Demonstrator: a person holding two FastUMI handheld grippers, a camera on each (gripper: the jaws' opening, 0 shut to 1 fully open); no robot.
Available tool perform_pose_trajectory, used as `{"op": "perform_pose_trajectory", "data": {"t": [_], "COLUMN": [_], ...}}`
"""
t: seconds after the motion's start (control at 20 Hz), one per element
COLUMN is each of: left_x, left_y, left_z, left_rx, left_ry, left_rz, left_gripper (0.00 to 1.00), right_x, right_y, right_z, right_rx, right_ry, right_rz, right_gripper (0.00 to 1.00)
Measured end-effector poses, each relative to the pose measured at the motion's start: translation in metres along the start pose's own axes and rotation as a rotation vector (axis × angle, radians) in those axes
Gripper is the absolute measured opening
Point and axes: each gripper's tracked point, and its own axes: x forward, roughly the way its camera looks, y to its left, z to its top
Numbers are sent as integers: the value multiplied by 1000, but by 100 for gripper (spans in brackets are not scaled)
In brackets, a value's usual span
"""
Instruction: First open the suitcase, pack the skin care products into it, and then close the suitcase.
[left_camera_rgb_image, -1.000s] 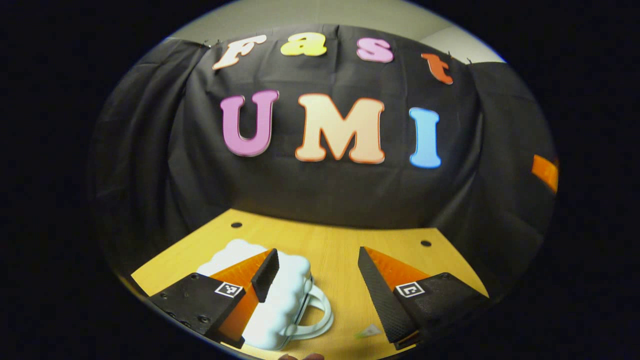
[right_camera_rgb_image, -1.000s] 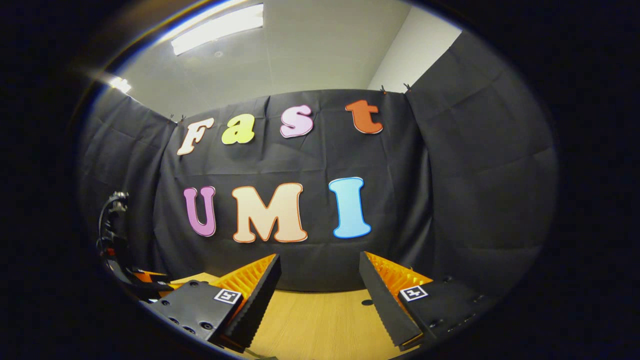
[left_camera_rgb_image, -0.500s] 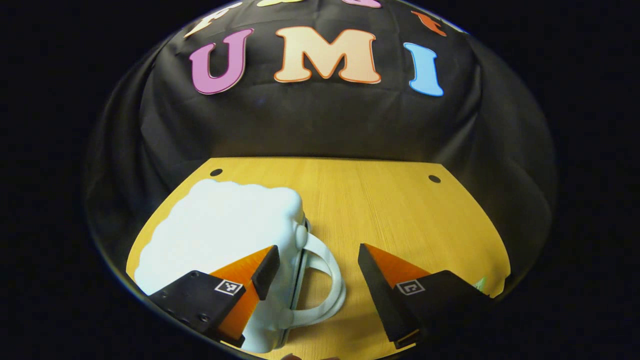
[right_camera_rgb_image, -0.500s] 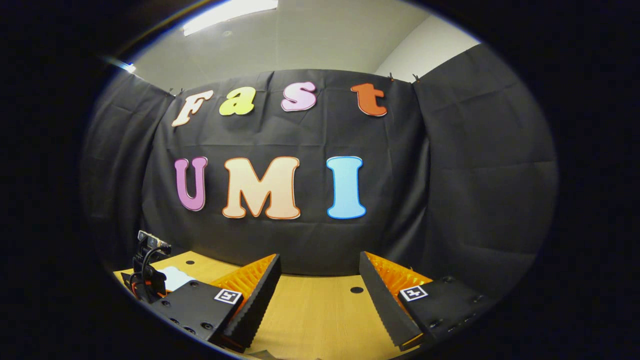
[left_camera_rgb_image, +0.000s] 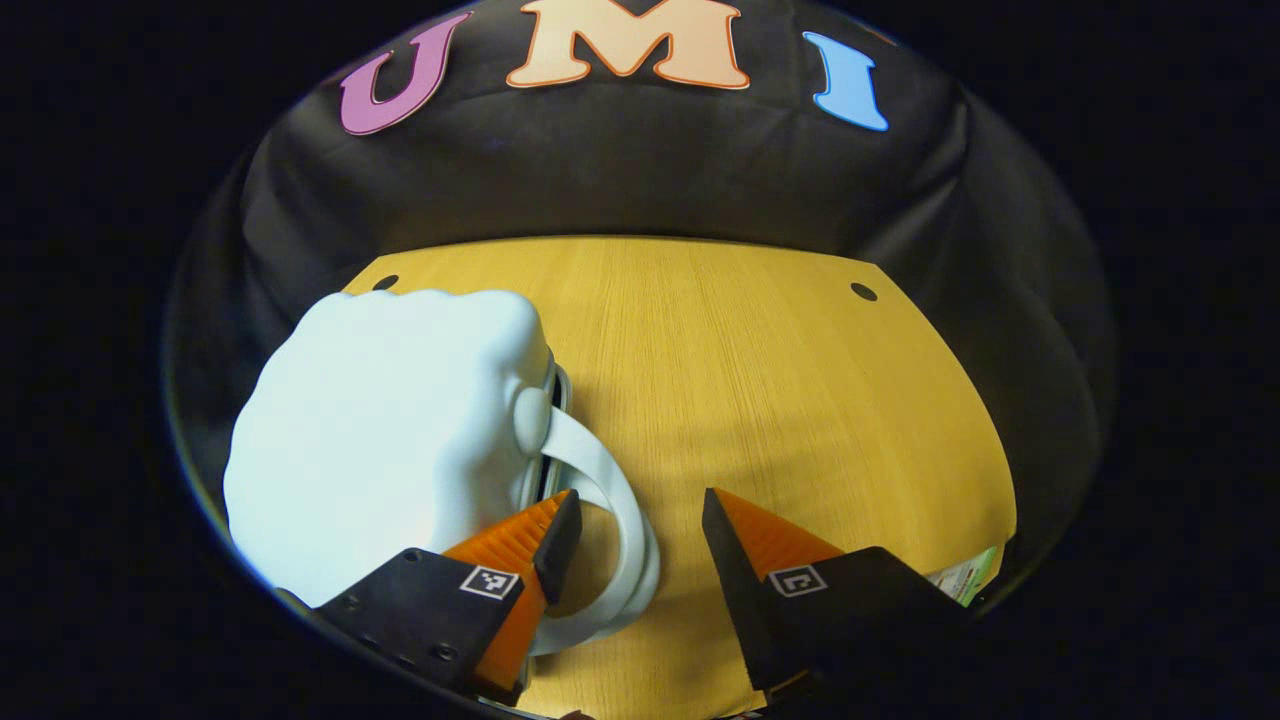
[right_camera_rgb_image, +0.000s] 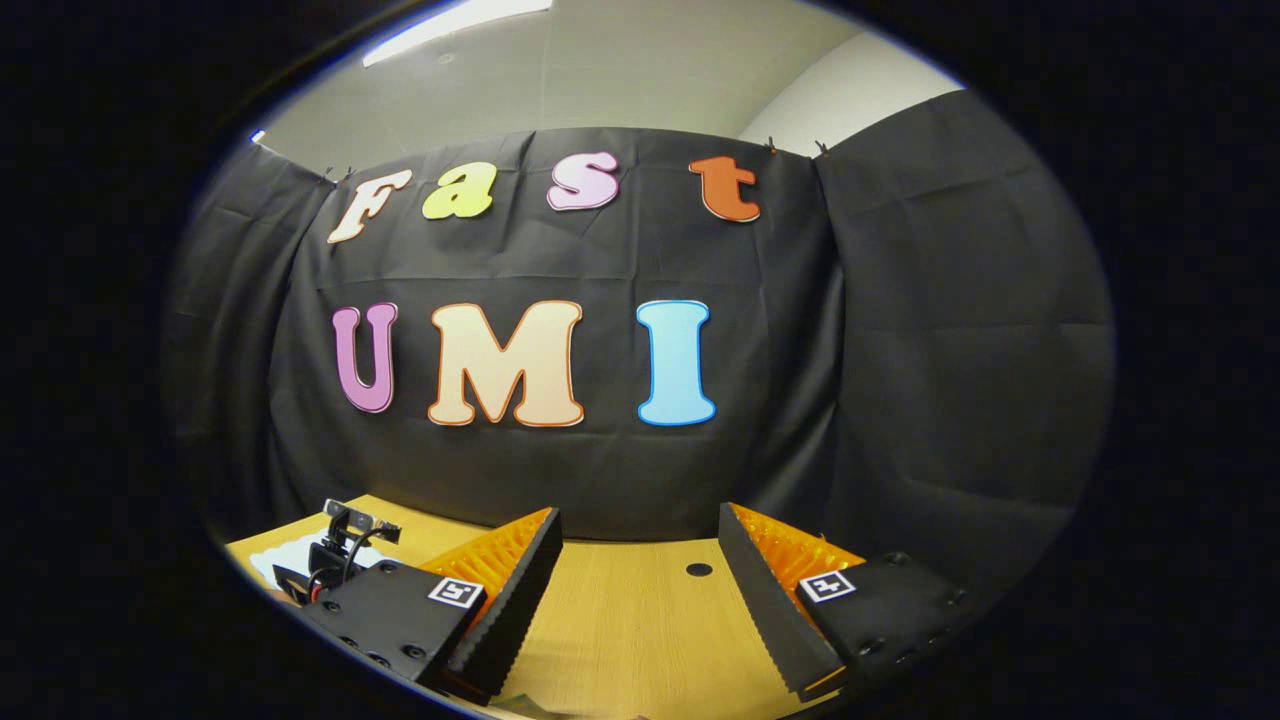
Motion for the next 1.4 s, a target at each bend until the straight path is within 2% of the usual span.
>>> {"op": "perform_pose_trajectory", "data": {"t": [0.1, 0.15, 0.2, 0.25, 0.3, 0.35, 0.45, 0.5, 0.55, 0.6, 0.85, 1.2, 1.4], "left_x": [7, 11, 15, 18, 23, 24, 25, 23, 22, 21, 5, -44, -78], "left_y": [0, 0, -1, -1, -3, -2, -1, 0, 0, -1, -6, 0, 24], "left_z": [-6, -10, -14, -16, -16, -20, -21, -22, -20, -19, -5, 28, 59], "left_rx": [0, -1, -10, -25, -37, -49, -65, -74, -80, -82, -37, -31, -15], "left_ry": [42, 68, 93, 106, 113, 128, 142, 147, 145, 147, 124, 78, 28], "left_rz": [5, 2, -4, -7, -22, -32, -43, -46, -51, -59, -65, -94, -103], "left_gripper": [75, 71, 73, 67, 68, 57, 43, 20, 19, 10, 2, 0, 0], "right_x": [-2, -3, -4, -4, -6, -8, -8, -10, -9, -10, -12, -11, -11], "right_y": [2, 3, 4, 4, 5, 5, 6, 6, 7, 8, 16, 37, 55], "right_z": [0, 1, 0, 0, -1, 0, 1, 1, 1, 2, 4, -2, -5], "right_rx": [-4, -7, -11, -17, -22, -26, -36, -41, -47, -52, -53, -32, -6], "right_ry": [-5, -8, -11, -13, -13, -15, -23, -27, -33, -36, -54, -63, -64], "right_rz": [2, 3, 4, 4, 4, 5, 5, 6, 7, 10, 30, 77, 115], "right_gripper": [98, 98, 98, 98, 98, 98, 98, 99, 99, 99, 99, 99, 99]}}
